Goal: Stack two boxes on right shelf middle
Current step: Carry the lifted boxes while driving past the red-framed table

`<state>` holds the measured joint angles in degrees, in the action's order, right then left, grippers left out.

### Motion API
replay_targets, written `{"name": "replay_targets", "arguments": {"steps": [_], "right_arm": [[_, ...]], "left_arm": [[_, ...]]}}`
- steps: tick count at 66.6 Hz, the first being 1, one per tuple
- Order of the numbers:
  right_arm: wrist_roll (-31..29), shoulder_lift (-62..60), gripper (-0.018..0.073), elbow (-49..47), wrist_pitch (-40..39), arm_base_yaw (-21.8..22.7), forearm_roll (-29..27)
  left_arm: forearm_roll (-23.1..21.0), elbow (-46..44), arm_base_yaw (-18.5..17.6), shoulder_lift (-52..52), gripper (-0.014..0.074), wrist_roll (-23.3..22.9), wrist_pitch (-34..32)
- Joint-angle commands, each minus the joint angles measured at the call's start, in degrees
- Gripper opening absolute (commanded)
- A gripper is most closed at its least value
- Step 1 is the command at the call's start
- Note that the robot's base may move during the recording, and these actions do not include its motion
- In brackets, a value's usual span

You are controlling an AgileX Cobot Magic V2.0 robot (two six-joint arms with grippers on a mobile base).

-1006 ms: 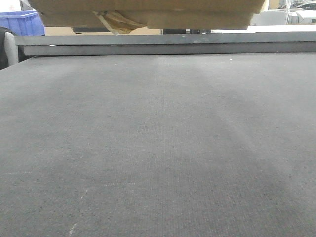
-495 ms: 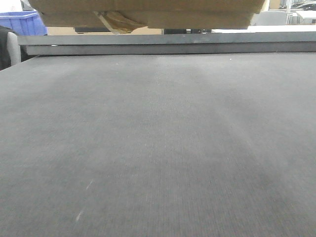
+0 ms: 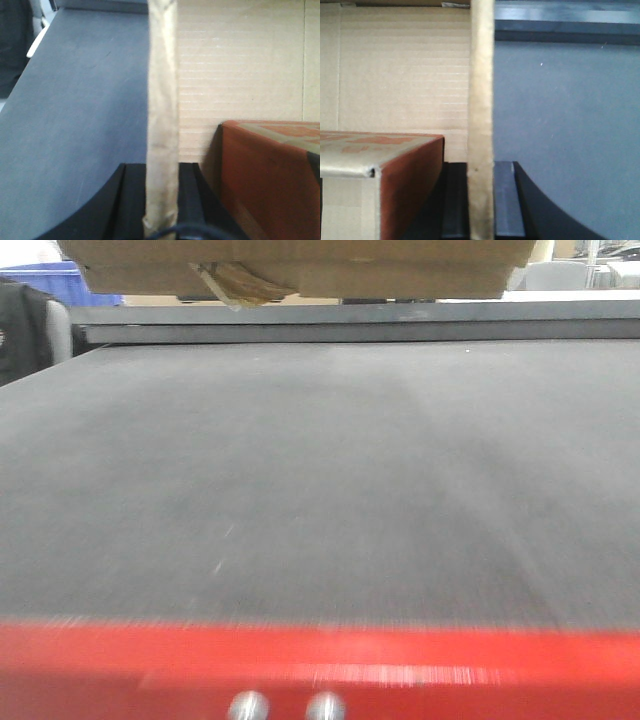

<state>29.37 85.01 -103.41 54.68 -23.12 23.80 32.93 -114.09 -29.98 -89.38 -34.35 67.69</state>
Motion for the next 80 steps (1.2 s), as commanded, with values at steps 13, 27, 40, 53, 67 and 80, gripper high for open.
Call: {"name": "replay_targets", "arguments": {"steps": [13,27,40,53,67,80], "right_arm": [[0.2,-0.9,-0.0167,-0.6,-2.9,0.1,2.3],[0.2,-0.9,-0.0167,-0.6,-2.9,0.1,2.3],[0.2,-0.9,-0.0167,-0.6,-2.9,0.1,2.3],[0.2,-0.9,-0.0167,-0.6,-2.9,0.1,2.3],[0.2,-0.9,-0.0167,-0.6,-2.9,0.1,2.3],[0.2,-0.9,-0.0167,-0.6,-2.9,0.1,2.3]], "left_arm": [[2.3,-0.8,0.0,1.1,-0.0111,-0.4,-1.2],[2.3,-0.8,0.0,1.1,-0.0111,-0.4,-1.2],[2.3,-0.8,0.0,1.1,-0.0111,-0.4,-1.2],[2.3,-0.8,0.0,1.1,-0.0111,-0.4,-1.2],[2.3,-0.8,0.0,1.1,-0.0111,-0.4,-1.2],[2.3,-0.8,0.0,1.1,-0.0111,-0.4,-1.2]]}}
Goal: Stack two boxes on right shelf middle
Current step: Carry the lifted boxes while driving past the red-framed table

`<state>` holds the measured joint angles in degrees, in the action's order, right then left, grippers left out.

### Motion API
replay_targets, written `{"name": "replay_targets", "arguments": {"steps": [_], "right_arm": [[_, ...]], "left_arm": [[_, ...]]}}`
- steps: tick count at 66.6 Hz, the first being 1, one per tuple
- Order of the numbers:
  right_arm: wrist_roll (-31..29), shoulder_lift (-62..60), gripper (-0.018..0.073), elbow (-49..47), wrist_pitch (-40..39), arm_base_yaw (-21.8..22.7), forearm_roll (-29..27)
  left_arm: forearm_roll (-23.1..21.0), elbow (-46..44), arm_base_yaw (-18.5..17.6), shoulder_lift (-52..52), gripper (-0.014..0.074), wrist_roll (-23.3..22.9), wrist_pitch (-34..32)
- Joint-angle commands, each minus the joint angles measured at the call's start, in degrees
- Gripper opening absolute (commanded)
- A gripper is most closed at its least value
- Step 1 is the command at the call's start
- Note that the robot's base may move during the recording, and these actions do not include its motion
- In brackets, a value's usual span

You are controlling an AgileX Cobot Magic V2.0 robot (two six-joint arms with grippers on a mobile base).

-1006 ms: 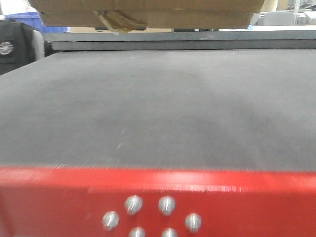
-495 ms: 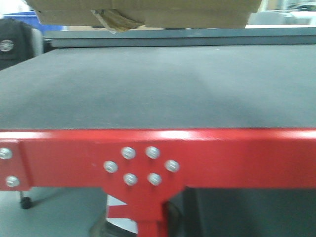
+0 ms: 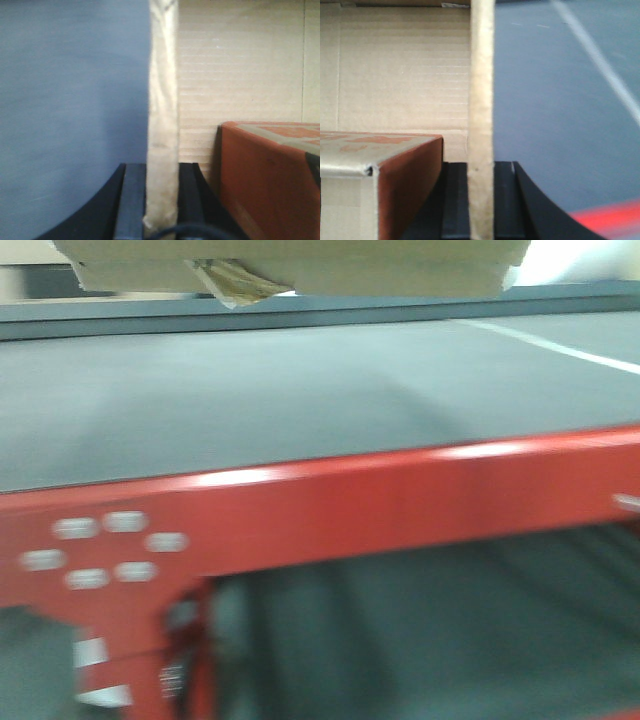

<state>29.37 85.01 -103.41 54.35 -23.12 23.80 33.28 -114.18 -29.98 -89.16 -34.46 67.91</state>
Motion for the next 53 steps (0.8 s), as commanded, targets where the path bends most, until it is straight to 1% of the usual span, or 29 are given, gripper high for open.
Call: {"name": "replay_targets", "arguments": {"steps": [1,53], "right_arm": [[0.2,-0.9,-0.0167,-0.6,-2.6,0.1,2.3],[0.2,-0.9,-0.0167,-0.6,-2.6,0.1,2.3]], "left_arm": [[2.0,-0.7,0.0,0.8,-0.0111,-0.3,-1.4],[2.0,-0.7,0.0,0.8,-0.0111,-0.3,-1.4]]}}
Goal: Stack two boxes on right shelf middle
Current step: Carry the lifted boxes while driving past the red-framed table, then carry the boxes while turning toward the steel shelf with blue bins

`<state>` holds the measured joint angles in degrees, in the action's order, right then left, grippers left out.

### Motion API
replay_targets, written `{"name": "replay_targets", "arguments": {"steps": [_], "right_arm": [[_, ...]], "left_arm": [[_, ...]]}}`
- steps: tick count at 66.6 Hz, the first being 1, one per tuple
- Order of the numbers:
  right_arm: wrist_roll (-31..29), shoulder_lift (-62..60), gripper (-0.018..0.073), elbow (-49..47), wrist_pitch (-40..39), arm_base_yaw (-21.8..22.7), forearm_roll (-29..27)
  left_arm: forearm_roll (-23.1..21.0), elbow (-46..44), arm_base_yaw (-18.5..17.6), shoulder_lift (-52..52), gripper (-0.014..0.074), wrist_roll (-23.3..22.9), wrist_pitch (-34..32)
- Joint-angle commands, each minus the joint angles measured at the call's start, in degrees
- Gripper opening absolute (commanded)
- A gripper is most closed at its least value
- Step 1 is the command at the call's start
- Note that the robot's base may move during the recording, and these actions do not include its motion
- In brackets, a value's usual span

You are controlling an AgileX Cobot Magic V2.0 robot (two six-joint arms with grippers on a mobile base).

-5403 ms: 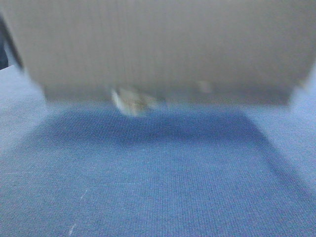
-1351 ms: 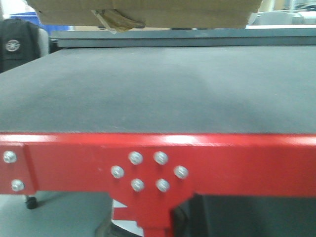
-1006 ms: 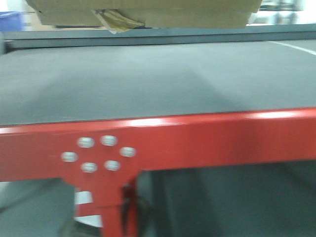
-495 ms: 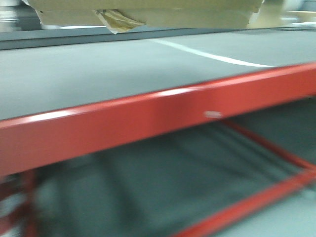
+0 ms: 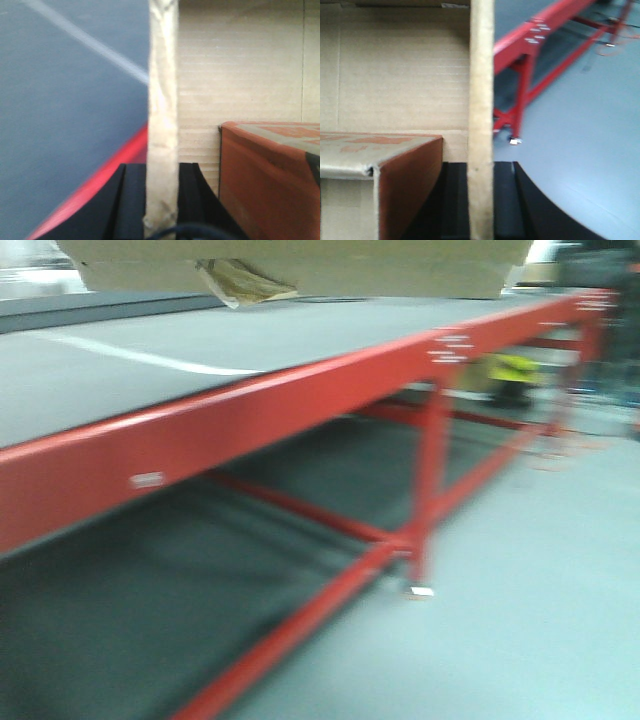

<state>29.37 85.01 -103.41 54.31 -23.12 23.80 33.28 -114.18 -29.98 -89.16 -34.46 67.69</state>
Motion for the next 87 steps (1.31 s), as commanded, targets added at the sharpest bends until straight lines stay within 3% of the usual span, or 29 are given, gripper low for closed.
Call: {"name": "replay_targets", "arguments": {"steps": [1,87], "right_arm": [[0.2,-0.9,-0.0167,-0.6,-2.6,0.1,2.3],[0.2,-0.9,-0.0167,-0.6,-2.6,0.1,2.3]], "left_arm": [[2.0,-0.7,0.0,0.8,-0.0111,-0.3,-1.2],[2.0,-0.7,0.0,0.8,-0.0111,-0.3,-1.2]]}}
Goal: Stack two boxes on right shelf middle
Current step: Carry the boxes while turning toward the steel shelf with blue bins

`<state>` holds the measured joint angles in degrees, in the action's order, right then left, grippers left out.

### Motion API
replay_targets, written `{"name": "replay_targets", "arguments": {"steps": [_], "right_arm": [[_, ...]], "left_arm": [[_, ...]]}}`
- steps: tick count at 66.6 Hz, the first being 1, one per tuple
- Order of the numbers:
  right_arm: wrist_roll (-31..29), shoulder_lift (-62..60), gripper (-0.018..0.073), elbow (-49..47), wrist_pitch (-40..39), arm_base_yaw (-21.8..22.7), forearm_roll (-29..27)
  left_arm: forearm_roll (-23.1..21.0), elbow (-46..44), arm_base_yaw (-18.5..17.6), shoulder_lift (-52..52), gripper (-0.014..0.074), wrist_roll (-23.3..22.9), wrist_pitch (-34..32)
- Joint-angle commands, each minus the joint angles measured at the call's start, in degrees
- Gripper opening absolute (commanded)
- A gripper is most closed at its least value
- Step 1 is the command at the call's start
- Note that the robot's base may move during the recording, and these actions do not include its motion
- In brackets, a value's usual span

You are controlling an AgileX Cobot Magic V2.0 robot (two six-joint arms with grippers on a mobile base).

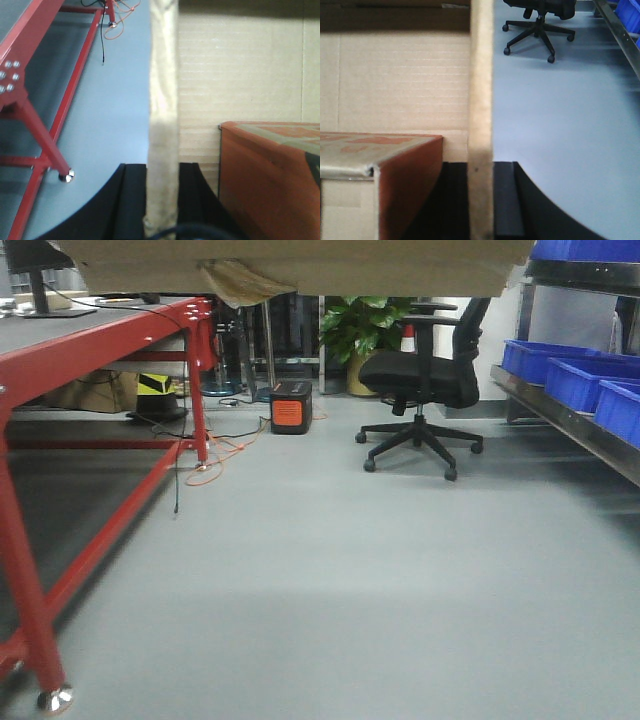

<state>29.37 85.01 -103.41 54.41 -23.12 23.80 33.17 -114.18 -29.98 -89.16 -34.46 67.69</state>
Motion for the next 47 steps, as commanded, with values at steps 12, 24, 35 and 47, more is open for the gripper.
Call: {"name": "replay_targets", "arguments": {"steps": [12,24,35,47], "right_arm": [[0.2,-0.9,-0.0167,-0.6,-2.8,0.1,2.3],[0.2,-0.9,-0.0167,-0.6,-3.6,0.1,2.3],[0.2,-0.9,-0.0167,-0.6,-3.9,0.1,2.3],[0.2,-0.9,-0.0167,-0.6,-3.9,0.1,2.3]], "left_arm": [[2.1,-0.7,0.0,0.8,-0.0111,-0.3,-1.2],[2.1,-0.7,0.0,0.8,-0.0111,-0.3,-1.2],[2.1,-0.7,0.0,0.8,-0.0111,-0.3,-1.2],[2.1,-0.7,0.0,0.8,-0.0111,-0.3,-1.2]]}}
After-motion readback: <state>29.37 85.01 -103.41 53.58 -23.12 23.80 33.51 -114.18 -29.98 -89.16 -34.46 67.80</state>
